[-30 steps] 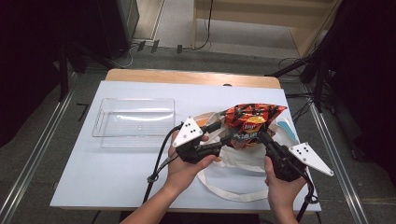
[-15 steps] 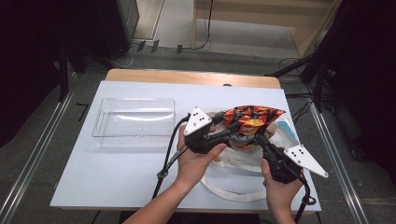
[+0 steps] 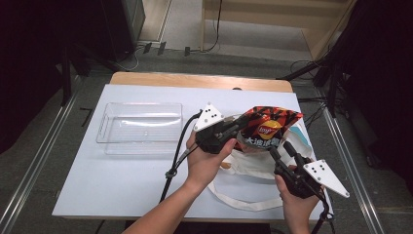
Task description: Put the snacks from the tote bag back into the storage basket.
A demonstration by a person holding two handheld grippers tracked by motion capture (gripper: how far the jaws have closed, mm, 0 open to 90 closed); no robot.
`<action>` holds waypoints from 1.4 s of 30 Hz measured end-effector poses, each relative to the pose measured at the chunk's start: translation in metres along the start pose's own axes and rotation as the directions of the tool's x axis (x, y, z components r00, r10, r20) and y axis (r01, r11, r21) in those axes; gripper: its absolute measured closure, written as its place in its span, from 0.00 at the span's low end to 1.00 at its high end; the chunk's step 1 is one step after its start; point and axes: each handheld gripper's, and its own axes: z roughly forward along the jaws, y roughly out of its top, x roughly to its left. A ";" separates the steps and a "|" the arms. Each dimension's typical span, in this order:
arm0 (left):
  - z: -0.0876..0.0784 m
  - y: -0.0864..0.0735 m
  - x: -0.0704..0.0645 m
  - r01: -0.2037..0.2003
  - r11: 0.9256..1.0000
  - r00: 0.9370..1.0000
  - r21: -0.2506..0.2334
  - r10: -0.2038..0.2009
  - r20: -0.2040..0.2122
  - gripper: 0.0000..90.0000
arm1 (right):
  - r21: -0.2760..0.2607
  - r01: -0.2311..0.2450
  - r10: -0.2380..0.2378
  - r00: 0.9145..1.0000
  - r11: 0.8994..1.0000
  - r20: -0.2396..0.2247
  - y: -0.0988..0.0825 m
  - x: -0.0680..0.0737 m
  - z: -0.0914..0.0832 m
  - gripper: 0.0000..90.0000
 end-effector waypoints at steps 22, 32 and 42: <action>-0.036 0.035 0.015 -0.033 0.998 0.999 -0.052 0.034 0.027 1.00 | 0.203 -0.020 0.027 0.999 0.979 -0.036 -0.033 -0.017 0.014 0.40; -0.065 0.039 0.033 -0.043 0.998 0.999 -0.048 0.044 0.011 1.00 | 0.209 -0.036 0.043 0.999 0.977 -0.032 -0.030 -0.024 0.014 0.25; -0.094 0.043 0.050 -0.037 0.997 0.999 -0.064 0.035 -0.035 1.00 | 0.220 -0.044 0.052 0.998 0.975 -0.032 -0.031 -0.031 0.006 0.17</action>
